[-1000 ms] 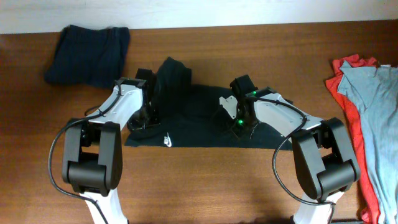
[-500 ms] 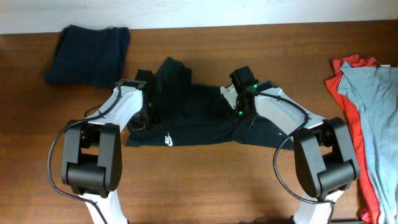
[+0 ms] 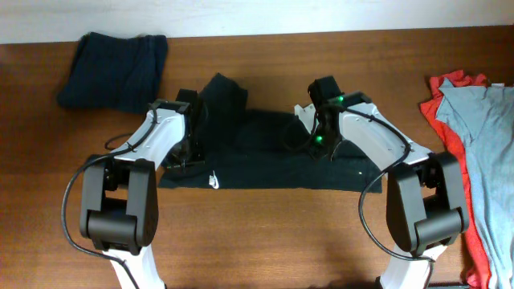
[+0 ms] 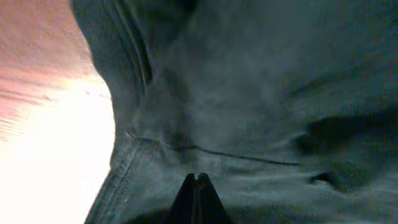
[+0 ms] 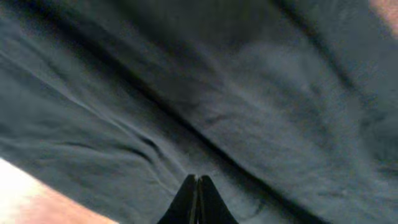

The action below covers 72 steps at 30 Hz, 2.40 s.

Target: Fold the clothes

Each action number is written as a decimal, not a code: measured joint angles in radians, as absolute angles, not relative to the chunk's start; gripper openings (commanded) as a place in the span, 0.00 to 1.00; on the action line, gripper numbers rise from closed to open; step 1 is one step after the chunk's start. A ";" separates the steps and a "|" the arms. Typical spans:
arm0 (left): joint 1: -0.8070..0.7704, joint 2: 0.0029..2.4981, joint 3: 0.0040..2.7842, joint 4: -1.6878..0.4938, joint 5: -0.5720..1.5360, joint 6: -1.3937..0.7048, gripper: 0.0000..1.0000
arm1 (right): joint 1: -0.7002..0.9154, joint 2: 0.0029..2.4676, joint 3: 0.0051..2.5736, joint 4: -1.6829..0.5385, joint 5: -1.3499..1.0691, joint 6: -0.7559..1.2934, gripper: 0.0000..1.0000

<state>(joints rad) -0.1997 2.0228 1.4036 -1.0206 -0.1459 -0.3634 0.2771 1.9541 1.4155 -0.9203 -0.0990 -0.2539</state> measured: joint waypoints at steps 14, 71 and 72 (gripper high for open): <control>-0.367 1.863 1.503 -1.017 0.026 -0.383 0.00 | 0.277 1.954 1.457 -0.960 -0.372 -0.385 0.04; -0.326 2.051 1.369 -0.958 -0.255 -0.417 0.00 | 0.208 2.116 1.649 -1.301 -0.062 -0.095 0.05; -0.326 2.052 1.368 -0.958 -0.260 -0.417 0.00 | 0.189 2.116 1.649 -1.318 -0.054 -0.075 0.05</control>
